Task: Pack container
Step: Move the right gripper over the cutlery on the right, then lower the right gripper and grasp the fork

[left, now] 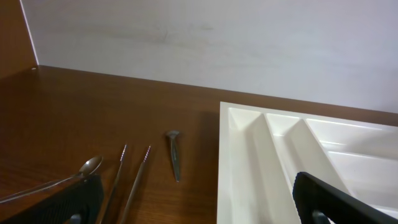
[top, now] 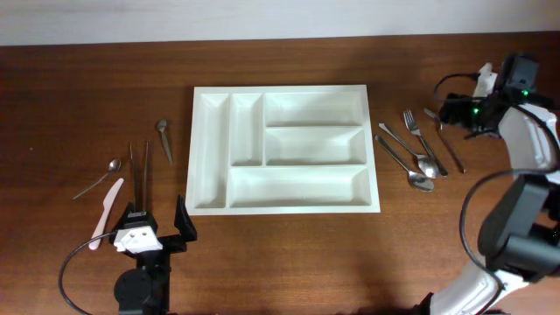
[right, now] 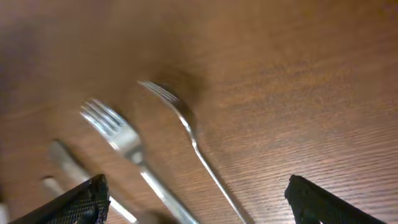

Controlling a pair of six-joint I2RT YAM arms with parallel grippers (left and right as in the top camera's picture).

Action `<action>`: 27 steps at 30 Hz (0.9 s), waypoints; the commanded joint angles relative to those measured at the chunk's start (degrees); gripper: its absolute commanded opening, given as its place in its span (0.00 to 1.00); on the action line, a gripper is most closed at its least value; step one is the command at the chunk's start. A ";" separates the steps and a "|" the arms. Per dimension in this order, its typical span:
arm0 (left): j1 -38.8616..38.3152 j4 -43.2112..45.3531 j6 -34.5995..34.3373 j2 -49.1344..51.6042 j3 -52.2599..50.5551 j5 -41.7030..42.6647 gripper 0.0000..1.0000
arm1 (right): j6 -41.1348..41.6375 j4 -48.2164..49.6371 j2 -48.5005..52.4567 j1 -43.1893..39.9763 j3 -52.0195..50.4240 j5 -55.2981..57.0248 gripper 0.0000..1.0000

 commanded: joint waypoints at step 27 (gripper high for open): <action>0.17 0.11 0.92 -0.55 -0.37 0.61 0.99 | -1.29 -3.61 9.55 -0.68 0.83 1.70 0.85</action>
